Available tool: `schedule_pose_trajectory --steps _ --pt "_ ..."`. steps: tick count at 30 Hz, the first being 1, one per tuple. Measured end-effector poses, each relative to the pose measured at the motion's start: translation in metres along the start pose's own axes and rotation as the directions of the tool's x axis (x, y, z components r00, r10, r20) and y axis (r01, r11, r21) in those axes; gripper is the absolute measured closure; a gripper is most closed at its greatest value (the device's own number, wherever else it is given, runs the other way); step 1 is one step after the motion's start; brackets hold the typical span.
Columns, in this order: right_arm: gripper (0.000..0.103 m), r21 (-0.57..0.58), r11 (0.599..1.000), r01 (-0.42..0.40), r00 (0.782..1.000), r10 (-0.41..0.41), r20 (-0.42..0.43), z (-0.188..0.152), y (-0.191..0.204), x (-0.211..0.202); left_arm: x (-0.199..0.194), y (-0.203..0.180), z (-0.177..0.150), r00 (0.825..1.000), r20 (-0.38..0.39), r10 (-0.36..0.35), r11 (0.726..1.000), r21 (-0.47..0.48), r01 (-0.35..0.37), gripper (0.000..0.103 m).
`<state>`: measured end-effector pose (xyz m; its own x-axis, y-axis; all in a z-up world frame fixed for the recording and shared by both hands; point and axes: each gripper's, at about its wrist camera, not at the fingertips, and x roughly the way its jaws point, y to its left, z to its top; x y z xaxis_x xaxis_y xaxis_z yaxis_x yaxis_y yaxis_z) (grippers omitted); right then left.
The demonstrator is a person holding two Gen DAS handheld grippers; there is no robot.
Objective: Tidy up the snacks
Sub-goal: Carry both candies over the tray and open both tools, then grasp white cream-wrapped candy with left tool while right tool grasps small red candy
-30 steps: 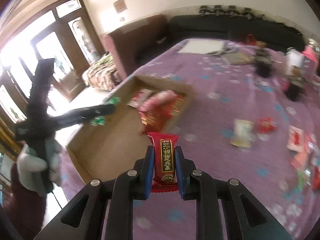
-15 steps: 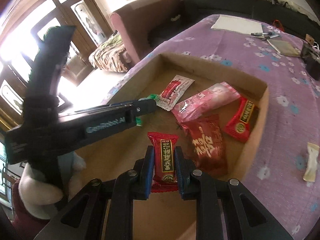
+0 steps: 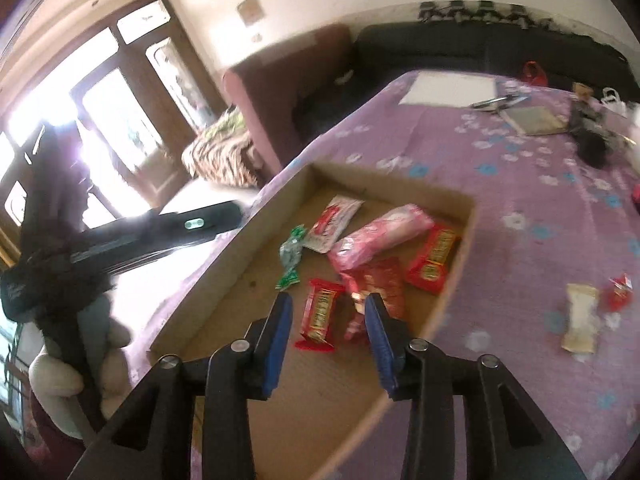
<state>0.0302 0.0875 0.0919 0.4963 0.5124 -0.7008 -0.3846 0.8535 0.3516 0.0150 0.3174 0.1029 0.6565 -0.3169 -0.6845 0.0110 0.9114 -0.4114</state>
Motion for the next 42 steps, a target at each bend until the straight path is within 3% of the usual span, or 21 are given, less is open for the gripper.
schedule_pose_trajectory --steps 4,7,14,19,24,30,35,42 --pt "0.059 0.069 0.997 0.035 0.998 -0.039 0.058 -0.012 -0.033 -0.036 -0.025 -0.030 -0.016 0.998 0.039 -0.058 0.998 0.037 0.056 0.036" --pt "0.052 0.111 0.990 0.086 0.993 -0.094 0.072 -0.026 -0.064 -0.055 -0.030 -0.058 -0.033 0.995 0.038 -0.093 0.993 0.080 0.090 0.035" --pt "0.051 0.215 0.960 0.180 0.980 -0.195 0.048 -0.066 -0.136 -0.090 -0.007 -0.110 -0.075 0.985 -0.072 -0.158 0.976 0.142 0.167 0.035" --pt "0.051 0.283 0.935 0.214 0.970 -0.239 0.054 -0.087 -0.178 -0.118 0.010 -0.134 -0.094 0.976 -0.142 -0.165 0.970 0.156 0.187 0.036" --pt "0.051 0.360 0.897 0.256 0.946 -0.309 0.096 -0.097 -0.222 -0.150 0.021 -0.149 -0.104 0.976 -0.168 -0.140 0.971 0.168 0.168 0.036" --pt "0.050 0.483 0.852 0.202 0.925 -0.328 0.190 -0.088 -0.274 -0.165 0.042 -0.179 -0.105 0.978 -0.189 -0.087 0.970 0.208 0.126 0.036" --pt "0.050 0.501 0.849 0.165 0.935 -0.296 0.194 -0.083 -0.292 -0.151 0.082 -0.206 -0.095 0.975 -0.217 -0.054 0.966 0.236 0.106 0.036" --pt "0.050 0.541 0.827 0.153 0.927 -0.310 0.213 -0.097 -0.308 -0.152 0.153 -0.229 -0.079 0.978 -0.209 0.016 0.957 0.287 0.046 0.036"
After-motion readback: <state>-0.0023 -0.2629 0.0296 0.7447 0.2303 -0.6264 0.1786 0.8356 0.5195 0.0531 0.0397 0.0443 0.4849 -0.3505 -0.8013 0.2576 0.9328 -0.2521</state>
